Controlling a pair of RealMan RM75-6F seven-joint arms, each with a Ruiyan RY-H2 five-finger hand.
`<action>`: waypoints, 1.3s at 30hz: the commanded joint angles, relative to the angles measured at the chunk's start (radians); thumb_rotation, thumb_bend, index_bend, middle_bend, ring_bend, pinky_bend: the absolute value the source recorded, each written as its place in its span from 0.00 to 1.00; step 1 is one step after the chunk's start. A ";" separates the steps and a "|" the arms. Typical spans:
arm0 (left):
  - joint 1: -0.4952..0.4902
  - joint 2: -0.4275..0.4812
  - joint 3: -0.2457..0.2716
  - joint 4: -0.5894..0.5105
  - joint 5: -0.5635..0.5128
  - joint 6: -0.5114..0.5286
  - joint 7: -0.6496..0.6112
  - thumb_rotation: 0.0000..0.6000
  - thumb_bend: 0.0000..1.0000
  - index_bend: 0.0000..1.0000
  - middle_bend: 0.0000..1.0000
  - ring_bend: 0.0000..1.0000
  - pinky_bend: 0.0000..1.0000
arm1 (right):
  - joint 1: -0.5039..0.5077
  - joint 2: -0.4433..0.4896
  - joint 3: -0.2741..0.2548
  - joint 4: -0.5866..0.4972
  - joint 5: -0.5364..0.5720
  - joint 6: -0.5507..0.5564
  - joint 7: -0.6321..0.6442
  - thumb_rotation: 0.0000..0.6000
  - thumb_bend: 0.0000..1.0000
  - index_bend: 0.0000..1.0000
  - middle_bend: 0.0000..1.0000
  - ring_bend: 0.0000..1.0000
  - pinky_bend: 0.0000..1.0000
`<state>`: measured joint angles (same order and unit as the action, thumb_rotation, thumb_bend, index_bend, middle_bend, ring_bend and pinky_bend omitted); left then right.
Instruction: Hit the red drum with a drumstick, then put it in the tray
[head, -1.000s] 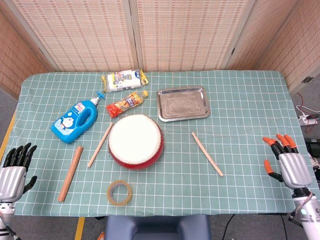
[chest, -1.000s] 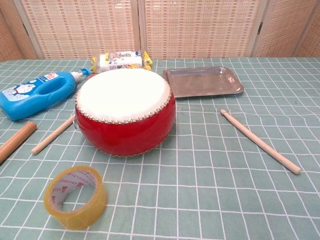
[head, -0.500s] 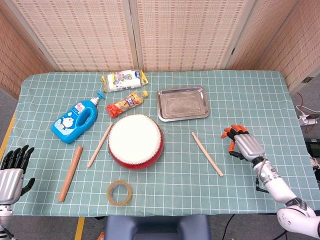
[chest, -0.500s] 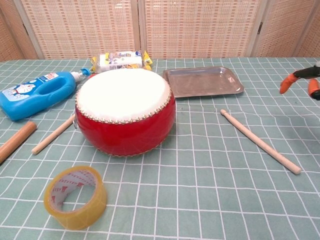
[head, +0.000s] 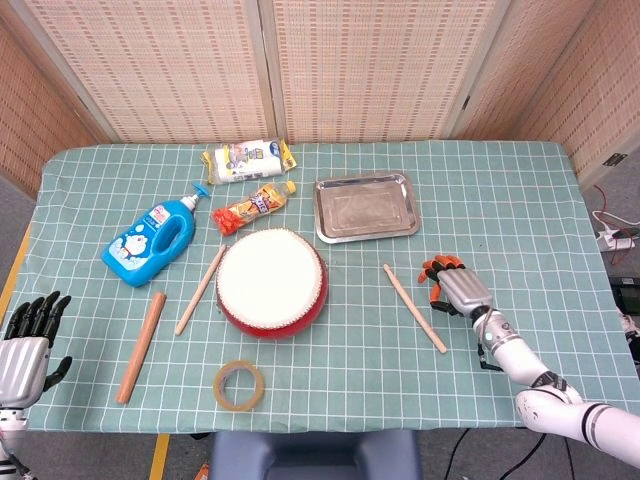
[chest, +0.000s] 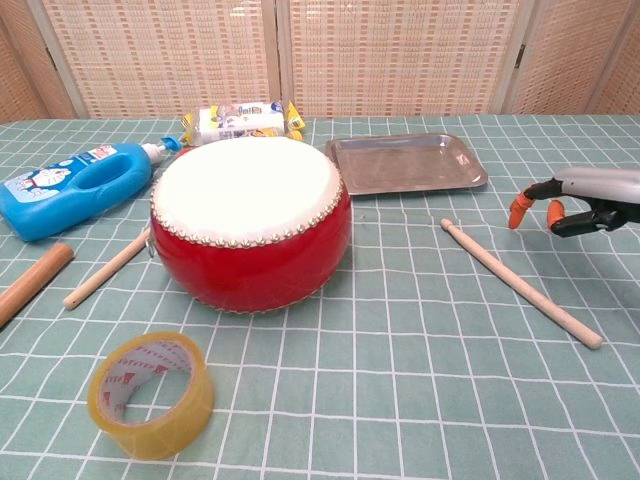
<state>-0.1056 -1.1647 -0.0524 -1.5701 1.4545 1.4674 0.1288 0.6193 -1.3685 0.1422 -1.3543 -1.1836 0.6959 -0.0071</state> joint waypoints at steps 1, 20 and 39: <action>-0.001 -0.001 0.000 0.002 0.001 -0.001 -0.001 1.00 0.24 0.00 0.00 0.00 0.00 | 0.007 -0.016 -0.010 0.017 0.006 0.004 -0.021 0.57 1.00 0.32 0.12 0.00 0.00; -0.003 -0.009 0.000 0.022 -0.004 -0.010 -0.018 1.00 0.24 0.00 0.00 0.00 0.00 | 0.082 -0.121 -0.033 0.053 0.011 -0.017 -0.130 0.57 1.00 0.32 0.12 0.00 0.00; -0.006 -0.021 0.003 0.050 -0.009 -0.025 -0.041 1.00 0.24 0.00 0.00 0.00 0.00 | 0.073 -0.119 -0.066 -0.076 -0.085 0.126 -0.204 0.64 0.34 0.36 0.12 0.00 0.00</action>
<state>-0.1112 -1.1854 -0.0496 -1.5200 1.4456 1.4425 0.0882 0.7035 -1.4830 0.0755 -1.4393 -1.2606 0.7991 -0.2008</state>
